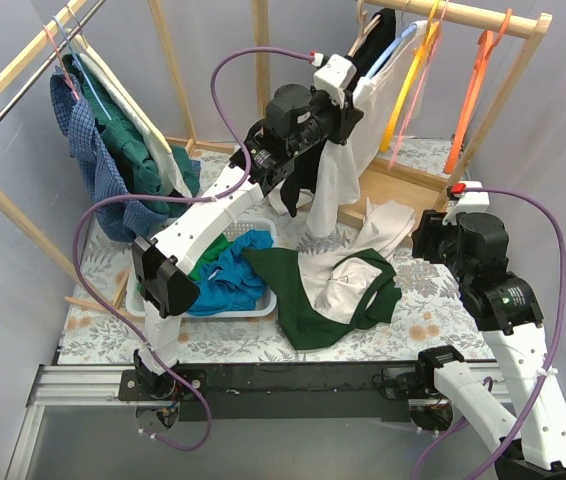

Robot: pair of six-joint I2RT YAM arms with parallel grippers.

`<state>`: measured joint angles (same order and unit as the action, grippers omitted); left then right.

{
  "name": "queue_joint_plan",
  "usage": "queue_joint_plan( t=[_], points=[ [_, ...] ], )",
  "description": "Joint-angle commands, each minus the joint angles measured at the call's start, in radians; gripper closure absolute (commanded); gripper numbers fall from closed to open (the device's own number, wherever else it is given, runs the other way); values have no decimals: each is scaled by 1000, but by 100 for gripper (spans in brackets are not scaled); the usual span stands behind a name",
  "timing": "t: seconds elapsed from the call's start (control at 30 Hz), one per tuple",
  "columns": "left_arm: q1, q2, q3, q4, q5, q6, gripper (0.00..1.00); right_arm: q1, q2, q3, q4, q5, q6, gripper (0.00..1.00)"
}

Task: Remove the t-shirt from the hanger
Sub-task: Pick up the hanger from the clothesline.

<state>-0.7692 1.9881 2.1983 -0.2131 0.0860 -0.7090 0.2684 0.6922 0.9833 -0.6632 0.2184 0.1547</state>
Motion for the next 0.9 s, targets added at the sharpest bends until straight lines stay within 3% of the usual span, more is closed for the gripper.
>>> queue_joint_plan(
  t=[0.0,0.27,0.63,0.87],
  points=[
    [4,-51,18,78,-8,-6,100,-3,-16,-15,10,19,-1,39],
    [4,-81,64,112,6,2,100,-3,-19,-21,11,27,2,40],
    [5,-149,32,254,-48,5,100,-5,-22,-38,13,32,5,40],
    [4,-205,3,258,-54,16,100,-5,-28,-41,10,35,5,40]
  ],
)
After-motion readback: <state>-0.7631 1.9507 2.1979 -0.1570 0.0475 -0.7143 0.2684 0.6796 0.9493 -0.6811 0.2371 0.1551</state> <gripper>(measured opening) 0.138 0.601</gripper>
